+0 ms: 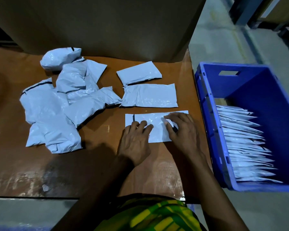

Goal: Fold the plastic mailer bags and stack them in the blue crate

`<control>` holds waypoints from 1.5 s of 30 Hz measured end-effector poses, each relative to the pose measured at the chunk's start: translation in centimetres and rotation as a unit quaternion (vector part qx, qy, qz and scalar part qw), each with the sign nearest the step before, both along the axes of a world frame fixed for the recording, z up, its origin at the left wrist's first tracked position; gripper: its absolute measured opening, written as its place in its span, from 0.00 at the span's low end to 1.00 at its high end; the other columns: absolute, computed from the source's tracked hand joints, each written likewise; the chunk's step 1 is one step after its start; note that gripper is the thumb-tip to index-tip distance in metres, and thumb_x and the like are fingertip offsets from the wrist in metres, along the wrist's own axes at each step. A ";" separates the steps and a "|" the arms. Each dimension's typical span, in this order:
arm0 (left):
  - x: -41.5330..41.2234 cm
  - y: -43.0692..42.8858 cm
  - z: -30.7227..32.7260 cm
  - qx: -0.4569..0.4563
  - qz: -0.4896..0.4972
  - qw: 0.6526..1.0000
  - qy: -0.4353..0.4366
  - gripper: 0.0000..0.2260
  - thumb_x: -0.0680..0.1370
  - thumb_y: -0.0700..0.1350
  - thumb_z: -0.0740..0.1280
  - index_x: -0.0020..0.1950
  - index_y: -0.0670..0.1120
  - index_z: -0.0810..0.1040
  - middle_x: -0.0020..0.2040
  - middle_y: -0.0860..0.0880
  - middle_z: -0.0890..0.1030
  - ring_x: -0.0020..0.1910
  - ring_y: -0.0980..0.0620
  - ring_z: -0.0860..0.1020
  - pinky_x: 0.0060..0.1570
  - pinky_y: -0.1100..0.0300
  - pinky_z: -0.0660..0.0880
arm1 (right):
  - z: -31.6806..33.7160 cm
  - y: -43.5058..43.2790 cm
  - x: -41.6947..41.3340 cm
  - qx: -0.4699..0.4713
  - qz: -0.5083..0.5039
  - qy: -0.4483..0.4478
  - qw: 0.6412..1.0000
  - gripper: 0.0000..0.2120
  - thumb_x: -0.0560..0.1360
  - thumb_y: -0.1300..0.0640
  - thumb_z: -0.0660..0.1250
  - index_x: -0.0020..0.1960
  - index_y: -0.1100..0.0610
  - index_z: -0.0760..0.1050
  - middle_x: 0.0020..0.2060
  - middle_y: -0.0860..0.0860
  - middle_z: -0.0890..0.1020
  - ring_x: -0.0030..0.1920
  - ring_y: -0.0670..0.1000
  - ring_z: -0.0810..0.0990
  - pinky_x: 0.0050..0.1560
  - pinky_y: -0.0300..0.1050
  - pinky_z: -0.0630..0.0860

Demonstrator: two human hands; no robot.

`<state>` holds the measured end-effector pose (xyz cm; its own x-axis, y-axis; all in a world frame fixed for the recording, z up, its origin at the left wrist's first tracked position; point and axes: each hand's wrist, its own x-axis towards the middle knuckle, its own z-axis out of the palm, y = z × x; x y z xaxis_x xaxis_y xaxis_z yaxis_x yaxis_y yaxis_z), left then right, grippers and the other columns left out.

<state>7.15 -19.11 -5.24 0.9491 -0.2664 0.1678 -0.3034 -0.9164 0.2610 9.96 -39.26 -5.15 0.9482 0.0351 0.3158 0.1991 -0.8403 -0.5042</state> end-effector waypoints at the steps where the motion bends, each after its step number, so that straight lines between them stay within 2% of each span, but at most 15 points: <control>1: 0.0 0.1 -0.2 -0.002 -0.009 1.000 -0.006 0.20 0.78 0.43 0.68 0.70 0.50 0.77 0.67 0.48 0.77 0.62 0.44 0.73 0.60 0.48 0.72 | 0.0 0.4 0.6 -0.001 0.016 0.008 1.000 0.11 0.81 0.51 0.70 0.61 0.50 0.85 0.60 0.50 0.84 0.61 0.52 0.79 0.58 0.52 0.78; 4: 1.0 0.9 0.0 -0.039 -0.026 0.999 -0.004 0.17 0.78 0.41 0.69 0.66 0.50 0.80 0.63 0.49 0.79 0.60 0.43 0.75 0.58 0.47 0.73 | -0.9 1.9 1.1 -0.031 0.034 0.036 0.998 0.14 0.80 0.45 0.67 0.63 0.47 0.84 0.63 0.48 0.83 0.65 0.52 0.77 0.63 0.53 0.75; 6: 1.6 1.7 0.0 -0.056 0.012 0.998 -0.003 0.16 0.76 0.39 0.71 0.64 0.48 0.83 0.60 0.47 0.81 0.58 0.42 0.77 0.55 0.47 0.75 | -1.2 2.3 1.2 -0.038 0.024 0.035 0.998 0.16 0.80 0.43 0.66 0.63 0.46 0.84 0.64 0.49 0.82 0.66 0.52 0.76 0.65 0.53 0.72; 9: 1.3 2.4 -0.5 0.009 0.086 0.995 -0.045 0.20 0.69 0.39 0.77 0.61 0.44 0.83 0.57 0.42 0.82 0.54 0.40 0.80 0.50 0.49 0.77 | -0.7 2.7 0.9 -0.042 0.032 0.026 0.998 0.14 0.79 0.46 0.69 0.63 0.46 0.84 0.64 0.49 0.83 0.66 0.52 0.76 0.65 0.53 0.73; 11: 0.9 2.3 -1.0 0.021 0.074 0.996 -0.045 0.20 0.70 0.41 0.74 0.63 0.43 0.81 0.60 0.42 0.81 0.55 0.40 0.79 0.53 0.49 0.75 | -0.7 3.3 0.1 -0.038 0.045 0.021 0.998 0.14 0.79 0.46 0.68 0.62 0.46 0.85 0.64 0.48 0.82 0.66 0.51 0.75 0.66 0.52 0.71; 13: 0.9 2.4 -1.2 0.005 0.070 0.997 -0.044 0.19 0.73 0.42 0.71 0.64 0.43 0.80 0.61 0.42 0.81 0.57 0.40 0.78 0.55 0.48 0.75 | -1.3 3.8 -0.8 -0.016 0.057 0.028 0.998 0.14 0.80 0.44 0.67 0.62 0.45 0.84 0.66 0.45 0.81 0.68 0.49 0.73 0.69 0.50 0.69; 16: 1.0 2.6 -0.5 -0.040 0.078 0.995 -0.054 0.17 0.71 0.38 0.76 0.59 0.44 0.84 0.57 0.43 0.82 0.55 0.40 0.80 0.52 0.49 0.77 | -1.2 3.3 -0.8 -0.005 0.073 0.040 0.996 0.14 0.81 0.42 0.66 0.62 0.43 0.84 0.68 0.44 0.80 0.71 0.49 0.71 0.71 0.49 0.66; 19: 0.2 2.6 -0.6 -0.095 0.016 0.993 -0.068 0.15 0.70 0.33 0.74 0.55 0.46 0.85 0.54 0.46 0.81 0.53 0.43 0.79 0.50 0.51 0.77 | -0.1 2.7 -1.3 -0.009 0.082 0.031 0.996 0.11 0.80 0.45 0.70 0.61 0.43 0.85 0.65 0.45 0.81 0.69 0.49 0.73 0.70 0.47 0.66; 21: -0.6 2.5 -1.1 -0.101 -0.010 0.993 -0.064 0.12 0.74 0.36 0.70 0.54 0.47 0.85 0.54 0.48 0.80 0.54 0.45 0.78 0.53 0.51 0.76 | -0.2 2.4 -2.7 -0.006 0.064 0.011 0.998 0.10 0.79 0.49 0.72 0.59 0.45 0.85 0.62 0.45 0.82 0.66 0.48 0.74 0.67 0.47 0.68; 24: -0.9 2.3 -1.6 -0.114 -0.006 0.992 -0.054 0.11 0.77 0.41 0.65 0.55 0.48 0.85 0.54 0.49 0.81 0.55 0.47 0.77 0.54 0.52 0.76 | -0.9 2.0 -4.2 0.001 0.049 0.012 0.999 0.08 0.80 0.50 0.72 0.59 0.44 0.85 0.63 0.43 0.81 0.67 0.48 0.73 0.66 0.47 0.69; 28: -0.8 3.0 -1.7 -0.152 0.014 0.984 -0.091 0.08 0.75 0.39 0.69 0.51 0.46 0.86 0.51 0.48 0.82 0.53 0.45 0.79 0.52 0.52 0.76 | -0.5 2.2 -3.6 -0.021 0.067 -0.004 0.998 0.07 0.79 0.49 0.72 0.56 0.45 0.85 0.63 0.44 0.81 0.65 0.49 0.75 0.65 0.49 0.71; 33: -1.5 3.7 -2.3 -0.159 0.038 0.981 -0.105 0.09 0.75 0.37 0.68 0.53 0.41 0.86 0.51 0.44 0.82 0.51 0.43 0.78 0.47 0.50 0.77 | -0.7 2.6 -3.2 0.001 0.070 0.007 0.997 0.05 0.78 0.49 0.73 0.53 0.44 0.85 0.60 0.42 0.82 0.65 0.48 0.74 0.64 0.52 0.69; 39: -2.7 3.8 -2.8 -0.158 0.009 0.978 -0.136 0.12 0.75 0.33 0.64 0.52 0.38 0.85 0.51 0.41 0.82 0.49 0.42 0.80 0.45 0.49 0.78 | 0.3 5.1 0.9 -0.021 0.166 0.019 0.986 0.11 0.78 0.46 0.72 0.59 0.45 0.85 0.63 0.47 0.82 0.65 0.49 0.76 0.62 0.51 0.73; 42: -2.8 3.8 -2.6 -0.170 0.002 0.976 -0.133 0.15 0.70 0.27 0.66 0.52 0.38 0.84 0.52 0.42 0.81 0.49 0.41 0.80 0.45 0.48 0.78 | 0.2 6.4 2.7 -0.081 0.234 0.049 0.968 0.14 0.79 0.44 0.67 0.61 0.43 0.84 0.64 0.46 0.81 0.67 0.51 0.73 0.63 0.55 0.72; 45: -2.6 4.3 -2.6 -0.167 -0.005 0.978 -0.122 0.15 0.70 0.27 0.69 0.52 0.39 0.84 0.52 0.44 0.81 0.50 0.43 0.79 0.46 0.48 0.78 | 0.6 7.1 4.0 -0.099 0.248 0.062 0.962 0.12 0.80 0.47 0.69 0.61 0.43 0.84 0.61 0.46 0.82 0.65 0.52 0.75 0.61 0.55 0.73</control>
